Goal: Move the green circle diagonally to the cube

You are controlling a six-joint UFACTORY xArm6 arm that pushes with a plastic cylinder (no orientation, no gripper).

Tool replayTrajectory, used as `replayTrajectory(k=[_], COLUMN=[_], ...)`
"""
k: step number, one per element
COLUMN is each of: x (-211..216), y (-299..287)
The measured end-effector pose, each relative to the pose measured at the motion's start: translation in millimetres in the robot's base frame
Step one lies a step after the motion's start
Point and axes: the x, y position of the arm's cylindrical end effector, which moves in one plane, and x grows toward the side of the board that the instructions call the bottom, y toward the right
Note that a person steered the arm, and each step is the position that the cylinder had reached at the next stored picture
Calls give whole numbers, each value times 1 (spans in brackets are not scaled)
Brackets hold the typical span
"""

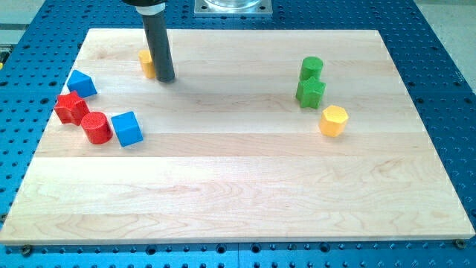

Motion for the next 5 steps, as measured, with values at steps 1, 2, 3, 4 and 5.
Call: replayTrajectory(k=[1,2,3,4,5], x=[17,-1,-26,-31,-20], y=[0,-13,13,-11,-36])
